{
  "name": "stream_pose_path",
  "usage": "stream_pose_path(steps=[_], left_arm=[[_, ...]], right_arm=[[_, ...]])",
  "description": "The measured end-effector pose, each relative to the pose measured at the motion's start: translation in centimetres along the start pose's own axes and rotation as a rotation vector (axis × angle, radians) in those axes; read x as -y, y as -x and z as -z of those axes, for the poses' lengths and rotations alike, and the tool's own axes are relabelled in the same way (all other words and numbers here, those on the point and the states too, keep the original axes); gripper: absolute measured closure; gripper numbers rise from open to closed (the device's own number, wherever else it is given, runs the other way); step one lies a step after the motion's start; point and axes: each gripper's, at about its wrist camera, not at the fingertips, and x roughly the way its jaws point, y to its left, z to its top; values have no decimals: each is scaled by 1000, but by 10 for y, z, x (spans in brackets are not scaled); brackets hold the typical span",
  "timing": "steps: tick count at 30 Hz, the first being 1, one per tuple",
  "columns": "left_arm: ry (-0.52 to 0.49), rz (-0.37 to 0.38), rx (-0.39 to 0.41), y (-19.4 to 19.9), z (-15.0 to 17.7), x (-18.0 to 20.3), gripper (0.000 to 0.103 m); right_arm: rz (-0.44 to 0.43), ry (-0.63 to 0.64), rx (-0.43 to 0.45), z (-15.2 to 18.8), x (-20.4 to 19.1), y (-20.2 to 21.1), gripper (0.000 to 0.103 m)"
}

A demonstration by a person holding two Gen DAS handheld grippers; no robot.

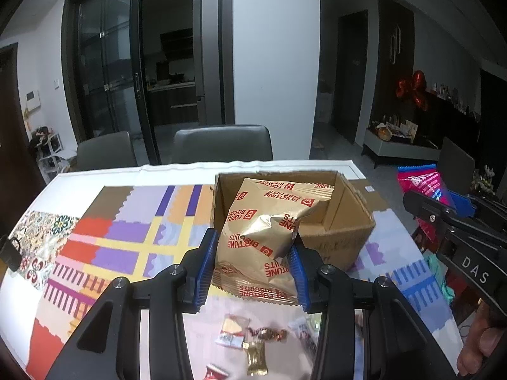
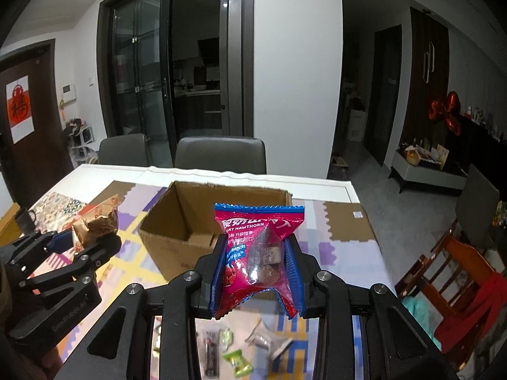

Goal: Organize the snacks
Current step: 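Lift both held snacks and carry them over the cardboard box, then open both tools to drop the snacks into the box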

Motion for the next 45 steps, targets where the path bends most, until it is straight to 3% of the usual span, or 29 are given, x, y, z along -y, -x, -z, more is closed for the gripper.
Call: stream_pose_path(steps=[23,32,45], left_arm=[[-40,19,-7,-64,-65,-1,60],[-35,27,-73,-99,-63,-4,60],[-32,30,-117,-113,-57,1,56]], right_arm=[[-8,13,-4,-58,3,-59,68],[-60,-15,-78,-57,9,-99,67],[-64,-11,-161,-50,12,-138,67]])
